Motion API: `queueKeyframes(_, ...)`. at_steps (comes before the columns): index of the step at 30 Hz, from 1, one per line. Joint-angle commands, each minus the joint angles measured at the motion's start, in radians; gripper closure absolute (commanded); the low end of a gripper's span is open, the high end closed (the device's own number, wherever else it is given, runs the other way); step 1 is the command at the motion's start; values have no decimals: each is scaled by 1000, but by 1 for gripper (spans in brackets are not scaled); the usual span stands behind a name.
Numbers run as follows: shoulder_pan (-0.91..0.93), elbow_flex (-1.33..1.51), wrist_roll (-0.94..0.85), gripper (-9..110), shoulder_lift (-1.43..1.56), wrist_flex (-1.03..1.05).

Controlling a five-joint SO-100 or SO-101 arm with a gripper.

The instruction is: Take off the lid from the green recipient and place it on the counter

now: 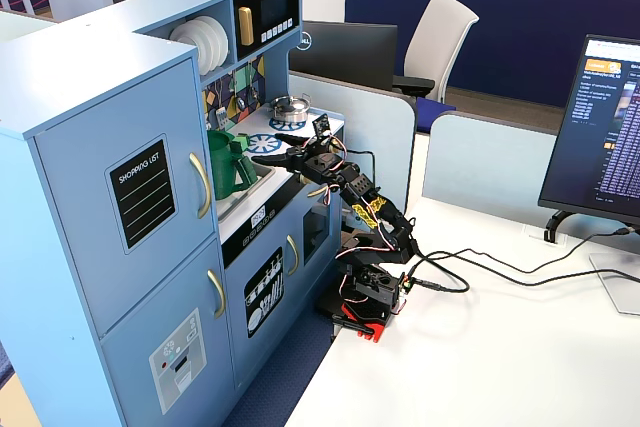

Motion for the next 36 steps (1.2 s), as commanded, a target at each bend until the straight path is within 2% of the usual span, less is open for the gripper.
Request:
queueKeyframes(1, -12, -77, -35, 52, -44, -55)
queueKeyframes(19, -44, -144, -57, 55, -245, -206)
queueKeyframes(36, -71, -236, -67, 58, -387, -264)
